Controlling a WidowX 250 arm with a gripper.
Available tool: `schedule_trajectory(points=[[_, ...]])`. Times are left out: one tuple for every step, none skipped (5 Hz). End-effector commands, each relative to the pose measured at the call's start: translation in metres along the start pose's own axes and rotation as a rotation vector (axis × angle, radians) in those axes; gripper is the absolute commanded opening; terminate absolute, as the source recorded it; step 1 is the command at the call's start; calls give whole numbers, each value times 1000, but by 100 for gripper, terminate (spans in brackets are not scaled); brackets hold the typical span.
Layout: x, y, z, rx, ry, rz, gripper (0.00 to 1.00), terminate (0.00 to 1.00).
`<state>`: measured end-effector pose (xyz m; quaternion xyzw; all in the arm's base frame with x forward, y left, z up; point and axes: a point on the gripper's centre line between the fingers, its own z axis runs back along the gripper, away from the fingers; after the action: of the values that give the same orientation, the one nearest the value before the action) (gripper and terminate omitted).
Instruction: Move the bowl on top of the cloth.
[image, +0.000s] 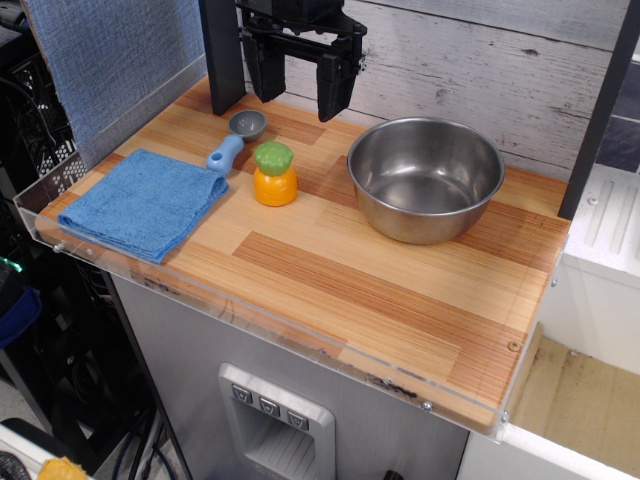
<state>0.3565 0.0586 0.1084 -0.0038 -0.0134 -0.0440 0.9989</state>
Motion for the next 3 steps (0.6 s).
schedule_trajectory(points=[[0,0,0,0,0,0,100,0],[13,-25,4,32,18,-46,100,0],[26,-58,17,43,-10,-100,100,0]])
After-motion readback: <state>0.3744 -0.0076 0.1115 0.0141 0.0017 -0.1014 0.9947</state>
